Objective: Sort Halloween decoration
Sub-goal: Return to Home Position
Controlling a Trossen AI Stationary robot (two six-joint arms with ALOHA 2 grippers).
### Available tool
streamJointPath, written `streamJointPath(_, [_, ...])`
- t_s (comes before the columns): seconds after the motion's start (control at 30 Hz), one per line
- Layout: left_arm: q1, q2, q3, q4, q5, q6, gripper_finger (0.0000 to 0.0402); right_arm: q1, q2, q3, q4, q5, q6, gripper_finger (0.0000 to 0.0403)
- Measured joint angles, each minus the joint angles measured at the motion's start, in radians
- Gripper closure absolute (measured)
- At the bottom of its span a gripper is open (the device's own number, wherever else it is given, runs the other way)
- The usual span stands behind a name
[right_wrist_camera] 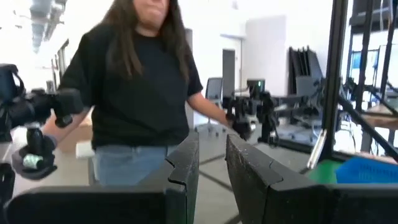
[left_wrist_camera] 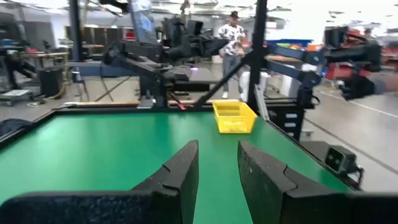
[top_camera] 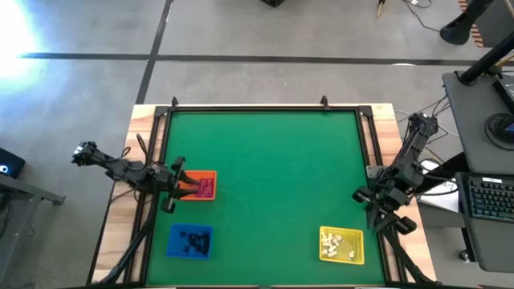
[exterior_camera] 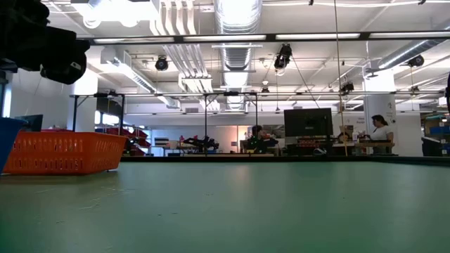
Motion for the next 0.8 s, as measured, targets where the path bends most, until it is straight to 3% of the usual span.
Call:
streamJointPath(0.27, [0.0, 0.0, 0.0, 0.027, 0.15, 0.023, 0.0307, 0.0, -0.119, -0.006, -0.154, -0.007, -0.097, 0.033])
streamJointPath(0.5, [0.0, 0.002, 0.0, 0.022, 0.15, -0.06, 0.0307, 0.0, -0.151, -0.007, -0.164, -0.007, -0.042, 0.033])
streamJointPath(0.8, [0.0, 0.005, 0.012, 0.016, 0.149, -0.058, 0.0307, 0.0, -0.146, -0.007, -0.167, 0.003, -0.069, 0.033])
